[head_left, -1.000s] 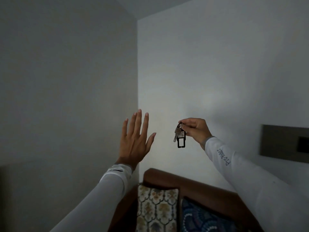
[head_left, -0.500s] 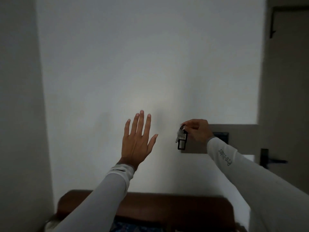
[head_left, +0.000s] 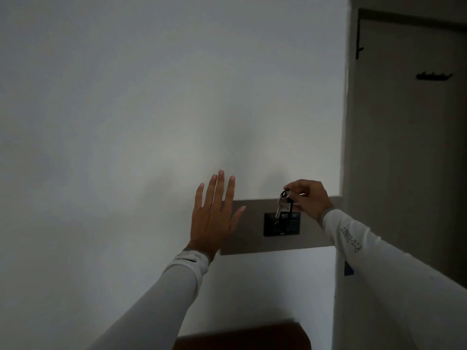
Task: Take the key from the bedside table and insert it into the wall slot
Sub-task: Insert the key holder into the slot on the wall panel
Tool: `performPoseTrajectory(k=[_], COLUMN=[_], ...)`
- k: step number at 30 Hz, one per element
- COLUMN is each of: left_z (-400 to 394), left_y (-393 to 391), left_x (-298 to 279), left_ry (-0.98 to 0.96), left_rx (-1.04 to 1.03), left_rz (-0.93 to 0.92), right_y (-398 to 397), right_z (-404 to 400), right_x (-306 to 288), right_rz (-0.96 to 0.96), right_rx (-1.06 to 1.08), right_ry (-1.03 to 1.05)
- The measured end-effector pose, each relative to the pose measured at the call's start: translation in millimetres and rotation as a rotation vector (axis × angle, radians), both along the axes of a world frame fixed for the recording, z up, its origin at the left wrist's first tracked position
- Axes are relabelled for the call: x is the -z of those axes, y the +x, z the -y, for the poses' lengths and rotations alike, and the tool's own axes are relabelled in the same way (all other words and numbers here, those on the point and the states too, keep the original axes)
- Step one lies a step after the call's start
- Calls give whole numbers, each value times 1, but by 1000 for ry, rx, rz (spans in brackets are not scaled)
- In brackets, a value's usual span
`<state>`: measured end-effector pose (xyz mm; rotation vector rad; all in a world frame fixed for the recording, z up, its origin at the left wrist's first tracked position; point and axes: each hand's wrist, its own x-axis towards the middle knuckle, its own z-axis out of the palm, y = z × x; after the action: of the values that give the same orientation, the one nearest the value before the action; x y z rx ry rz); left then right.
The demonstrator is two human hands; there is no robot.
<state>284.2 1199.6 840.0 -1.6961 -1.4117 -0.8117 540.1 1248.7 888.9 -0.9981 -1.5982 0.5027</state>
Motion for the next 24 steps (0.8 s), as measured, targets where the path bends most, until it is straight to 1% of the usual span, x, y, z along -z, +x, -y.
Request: performPoseTrajectory(k=[6, 11, 16, 20, 24], left_z=[-83, -153, -210, -244, -266], left_y=[42, 77, 102, 104, 99], left_x=[24, 45, 60, 71, 85], left_ry=[18, 10, 7, 8, -1], left_rx=[-28, -78, -137, -176, -184], left_rz=[-47, -31, -28, -42, -52], right_y=[40, 65, 73, 74, 74], right_z=[-84, -167, -236, -270, -282], right_x=[19, 38, 58, 71, 80], right_rz=[-14, -23, -63, -86, -86], right_rx=[-9, -49, -103, -164, -192], right_ry=[-8, 19, 54, 83, 164])
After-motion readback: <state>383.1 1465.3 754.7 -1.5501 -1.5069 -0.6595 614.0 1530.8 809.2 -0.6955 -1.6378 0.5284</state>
